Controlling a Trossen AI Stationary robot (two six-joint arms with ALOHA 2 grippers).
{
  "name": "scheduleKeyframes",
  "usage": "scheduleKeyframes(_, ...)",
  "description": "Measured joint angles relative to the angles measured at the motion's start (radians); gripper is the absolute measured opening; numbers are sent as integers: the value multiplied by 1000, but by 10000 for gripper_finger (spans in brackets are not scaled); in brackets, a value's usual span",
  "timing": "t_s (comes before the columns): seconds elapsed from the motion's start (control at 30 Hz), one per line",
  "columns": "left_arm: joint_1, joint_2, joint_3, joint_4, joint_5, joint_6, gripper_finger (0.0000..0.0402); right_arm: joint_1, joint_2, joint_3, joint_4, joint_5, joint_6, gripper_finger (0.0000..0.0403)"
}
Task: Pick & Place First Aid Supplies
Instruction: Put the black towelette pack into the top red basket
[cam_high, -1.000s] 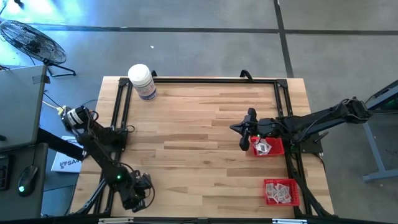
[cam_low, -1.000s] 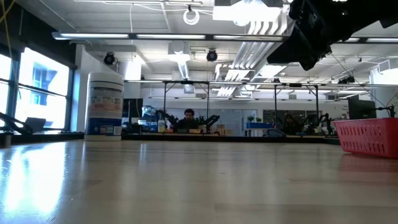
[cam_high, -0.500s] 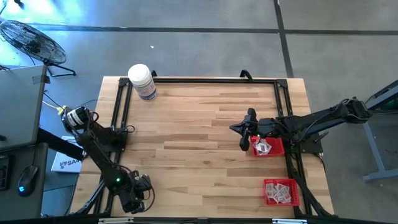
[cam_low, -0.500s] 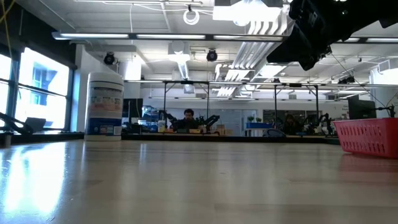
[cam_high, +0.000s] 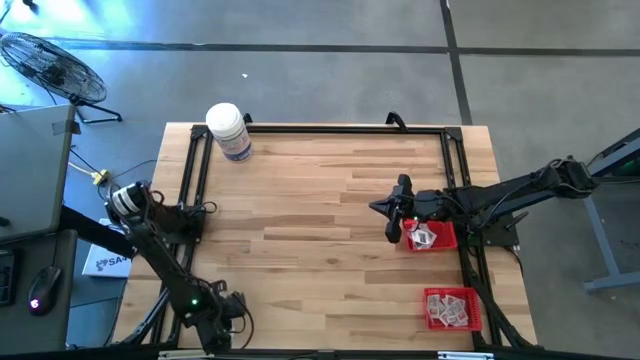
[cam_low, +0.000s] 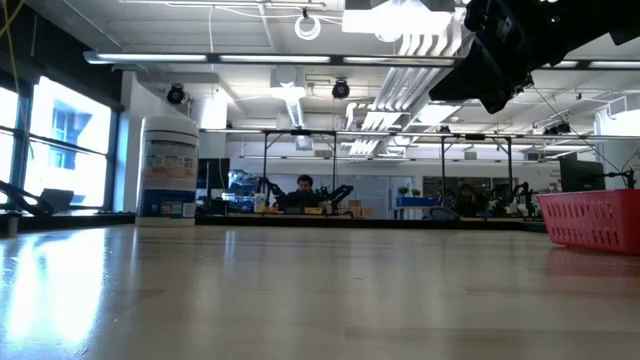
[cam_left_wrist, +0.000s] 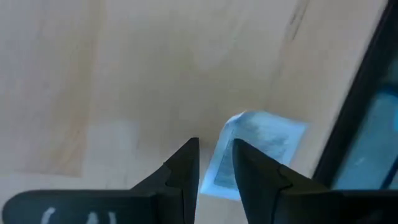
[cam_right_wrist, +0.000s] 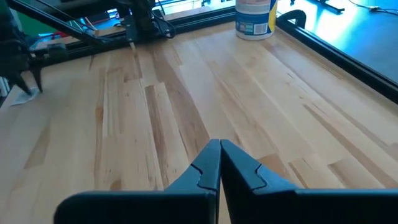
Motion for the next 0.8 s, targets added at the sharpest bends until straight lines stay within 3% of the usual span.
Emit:
scheduleKeyframes(0.47,0,21,2,13,-2,100,94,0,0,0,16,8,27,1)
scheduleKeyframes(0.8,0,22,73,-43,-151,255,94,-1,0,0,24,10,90,3)
